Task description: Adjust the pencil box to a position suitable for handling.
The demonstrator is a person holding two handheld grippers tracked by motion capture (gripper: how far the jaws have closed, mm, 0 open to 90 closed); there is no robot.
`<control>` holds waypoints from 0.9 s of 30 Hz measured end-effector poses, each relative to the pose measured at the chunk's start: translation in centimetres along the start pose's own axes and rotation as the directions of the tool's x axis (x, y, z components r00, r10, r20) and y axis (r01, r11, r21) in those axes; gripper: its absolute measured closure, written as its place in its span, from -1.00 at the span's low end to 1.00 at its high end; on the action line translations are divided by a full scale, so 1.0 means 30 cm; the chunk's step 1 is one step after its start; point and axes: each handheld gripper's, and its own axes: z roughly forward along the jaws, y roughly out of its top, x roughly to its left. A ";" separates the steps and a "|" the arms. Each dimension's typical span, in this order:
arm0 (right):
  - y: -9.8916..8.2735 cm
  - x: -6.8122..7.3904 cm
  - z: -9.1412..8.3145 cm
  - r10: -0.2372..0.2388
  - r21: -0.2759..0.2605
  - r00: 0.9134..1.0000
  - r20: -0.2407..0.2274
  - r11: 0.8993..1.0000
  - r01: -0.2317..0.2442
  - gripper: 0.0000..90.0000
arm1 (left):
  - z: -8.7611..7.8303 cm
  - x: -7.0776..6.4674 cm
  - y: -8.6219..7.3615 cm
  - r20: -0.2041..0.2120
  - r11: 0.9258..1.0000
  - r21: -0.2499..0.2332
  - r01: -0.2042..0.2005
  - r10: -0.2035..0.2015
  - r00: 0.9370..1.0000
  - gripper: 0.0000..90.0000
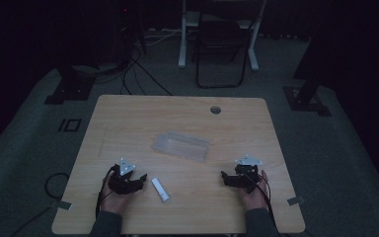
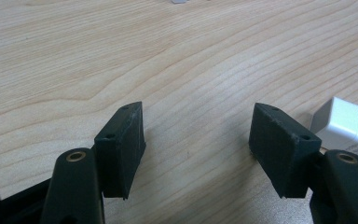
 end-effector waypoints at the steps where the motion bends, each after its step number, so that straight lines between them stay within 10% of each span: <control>1: 0.000 0.000 0.000 0.000 0.000 1.000 0.000 1.000 0.000 -0.75 | 0.000 0.000 0.000 0.000 1.000 0.000 0.000 0.000 1.000 -0.21; 19: 0.001 0.000 -0.001 -0.009 -0.007 1.000 -0.007 1.000 0.009 -0.67 | 0.004 -0.010 0.001 0.010 1.000 -0.005 -0.012 0.012 1.000 -0.23; 27: 0.023 0.006 -0.004 -0.011 0.017 1.000 -0.009 1.000 0.011 -0.32 | 0.005 -0.012 0.001 0.010 1.000 -0.005 -0.011 0.011 1.000 -0.24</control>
